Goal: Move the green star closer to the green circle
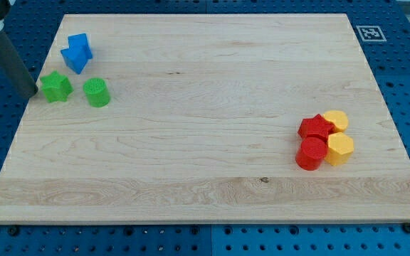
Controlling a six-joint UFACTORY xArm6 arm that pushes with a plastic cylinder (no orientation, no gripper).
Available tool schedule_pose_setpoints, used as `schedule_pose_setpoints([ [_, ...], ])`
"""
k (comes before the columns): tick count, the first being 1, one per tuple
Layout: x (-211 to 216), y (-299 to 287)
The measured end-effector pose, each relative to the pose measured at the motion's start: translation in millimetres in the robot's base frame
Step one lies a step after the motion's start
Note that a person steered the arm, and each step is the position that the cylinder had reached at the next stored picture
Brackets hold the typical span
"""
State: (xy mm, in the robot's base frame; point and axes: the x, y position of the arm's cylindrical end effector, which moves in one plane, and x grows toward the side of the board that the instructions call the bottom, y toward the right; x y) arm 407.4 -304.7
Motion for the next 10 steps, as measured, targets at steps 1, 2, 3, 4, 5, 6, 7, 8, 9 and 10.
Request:
schedule_pose_setpoints([
  [1, 0.5, -0.2],
  [2, -4.8, -0.2],
  [3, -4.8, 0.8],
  [4, -4.8, 11.1],
  [5, 0.0, 12.3],
  [6, 0.8, 24.5],
  [7, 5.6, 34.9],
  [8, 6.1, 48.2],
  [9, 18.9, 54.0],
  [10, 25.2, 62.3],
])
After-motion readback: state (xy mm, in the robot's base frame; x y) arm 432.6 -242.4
